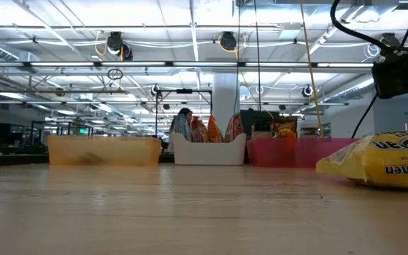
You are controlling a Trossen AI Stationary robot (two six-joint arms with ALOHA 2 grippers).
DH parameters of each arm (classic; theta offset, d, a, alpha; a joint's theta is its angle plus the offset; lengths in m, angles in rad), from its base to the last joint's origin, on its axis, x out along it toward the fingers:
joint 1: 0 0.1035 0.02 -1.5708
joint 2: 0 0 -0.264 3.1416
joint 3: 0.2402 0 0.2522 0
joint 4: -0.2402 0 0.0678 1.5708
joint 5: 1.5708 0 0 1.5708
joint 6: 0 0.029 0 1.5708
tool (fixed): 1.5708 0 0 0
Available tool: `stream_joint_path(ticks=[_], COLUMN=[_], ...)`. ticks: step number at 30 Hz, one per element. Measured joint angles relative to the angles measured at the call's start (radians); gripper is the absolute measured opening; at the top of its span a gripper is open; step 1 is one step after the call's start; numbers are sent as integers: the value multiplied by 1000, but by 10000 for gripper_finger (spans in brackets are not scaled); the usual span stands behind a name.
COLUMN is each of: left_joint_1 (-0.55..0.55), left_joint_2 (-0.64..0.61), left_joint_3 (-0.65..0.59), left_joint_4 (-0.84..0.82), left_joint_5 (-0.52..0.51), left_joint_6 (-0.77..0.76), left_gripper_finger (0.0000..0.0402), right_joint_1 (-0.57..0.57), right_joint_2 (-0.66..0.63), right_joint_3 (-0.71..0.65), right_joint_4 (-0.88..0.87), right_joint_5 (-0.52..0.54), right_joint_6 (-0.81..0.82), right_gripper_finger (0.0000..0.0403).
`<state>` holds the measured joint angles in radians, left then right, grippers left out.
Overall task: Pick & Place Food Item
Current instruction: Put the yellow noodle pack into the white bin
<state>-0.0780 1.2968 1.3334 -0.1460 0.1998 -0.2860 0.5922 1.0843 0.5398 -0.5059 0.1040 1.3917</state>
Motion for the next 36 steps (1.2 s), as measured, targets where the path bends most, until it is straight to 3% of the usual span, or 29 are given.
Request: stream_joint_path(ticks=[4, 12, 17, 22, 29, 36], left_joint_1=[0, 0, 1, 8, 41, 67], left_joint_2=[0, 0, 0, 0, 1, 50], left_joint_3=[0, 0, 0, 0, 0, -2], left_joint_4=[0, -1, -1, -10, -143, -195], left_joint_5=[-1, -1, -20, -27, -15, 49], left_joint_6=[15, 22, 36, 57, 14, -10], left_gripper_finger=[134, 134, 134, 134, 134, 134], right_joint_1=[-23, -55, -109, -184, -283, -360], right_joint_2=[0, 0, 0, 0, 0, 0], right_joint_3=[-2, -2, -2, -2, -2, -2], right_joint_4=[25, 113, 268, 545, 910, 1084], right_joint_5=[-2, -2, 7, 55, 53, 81], right_joint_6=[-46, -128, -150, -227, -362, -391], right_gripper_finger=[151, 12, 7, 2, 1, 0])
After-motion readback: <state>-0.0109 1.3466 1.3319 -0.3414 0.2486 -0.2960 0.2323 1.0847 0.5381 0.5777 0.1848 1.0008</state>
